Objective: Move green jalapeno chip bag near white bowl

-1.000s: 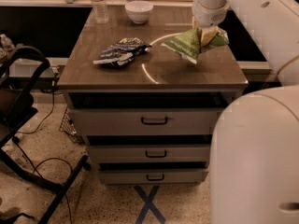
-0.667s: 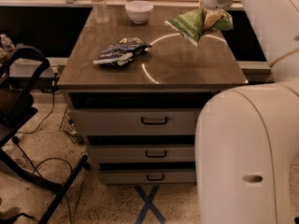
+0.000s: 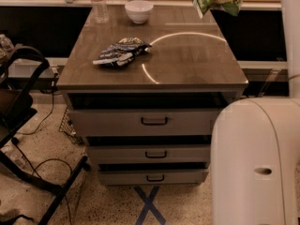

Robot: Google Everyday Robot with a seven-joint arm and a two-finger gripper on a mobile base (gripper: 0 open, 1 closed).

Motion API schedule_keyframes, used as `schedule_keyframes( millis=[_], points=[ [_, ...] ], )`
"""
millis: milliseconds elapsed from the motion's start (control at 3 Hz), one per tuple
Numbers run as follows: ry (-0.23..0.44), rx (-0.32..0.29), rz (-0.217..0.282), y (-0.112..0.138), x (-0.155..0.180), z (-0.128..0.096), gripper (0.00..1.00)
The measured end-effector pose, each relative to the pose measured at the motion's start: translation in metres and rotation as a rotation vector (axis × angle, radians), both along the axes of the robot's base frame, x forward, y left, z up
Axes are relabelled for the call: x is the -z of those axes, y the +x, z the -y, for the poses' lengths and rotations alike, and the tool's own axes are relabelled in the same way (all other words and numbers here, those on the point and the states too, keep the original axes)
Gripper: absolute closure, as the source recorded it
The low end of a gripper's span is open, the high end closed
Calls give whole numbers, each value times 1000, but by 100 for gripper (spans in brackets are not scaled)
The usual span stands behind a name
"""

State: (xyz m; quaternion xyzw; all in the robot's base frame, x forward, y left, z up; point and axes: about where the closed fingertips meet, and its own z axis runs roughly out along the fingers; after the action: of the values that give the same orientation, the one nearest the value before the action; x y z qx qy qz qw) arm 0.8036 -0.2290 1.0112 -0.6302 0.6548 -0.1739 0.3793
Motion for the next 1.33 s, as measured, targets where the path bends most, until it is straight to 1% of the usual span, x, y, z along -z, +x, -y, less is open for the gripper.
schedule_keyframes(
  millis=[333,667,1000,1333],
  points=[
    [-17,-6,-19,1,8,-3,100],
    [-9,0,-15,4,9,-4,100],
    [117,87,68,43,10,-11,100],
    [281,194,161,101,27,-27,100]
  ],
)
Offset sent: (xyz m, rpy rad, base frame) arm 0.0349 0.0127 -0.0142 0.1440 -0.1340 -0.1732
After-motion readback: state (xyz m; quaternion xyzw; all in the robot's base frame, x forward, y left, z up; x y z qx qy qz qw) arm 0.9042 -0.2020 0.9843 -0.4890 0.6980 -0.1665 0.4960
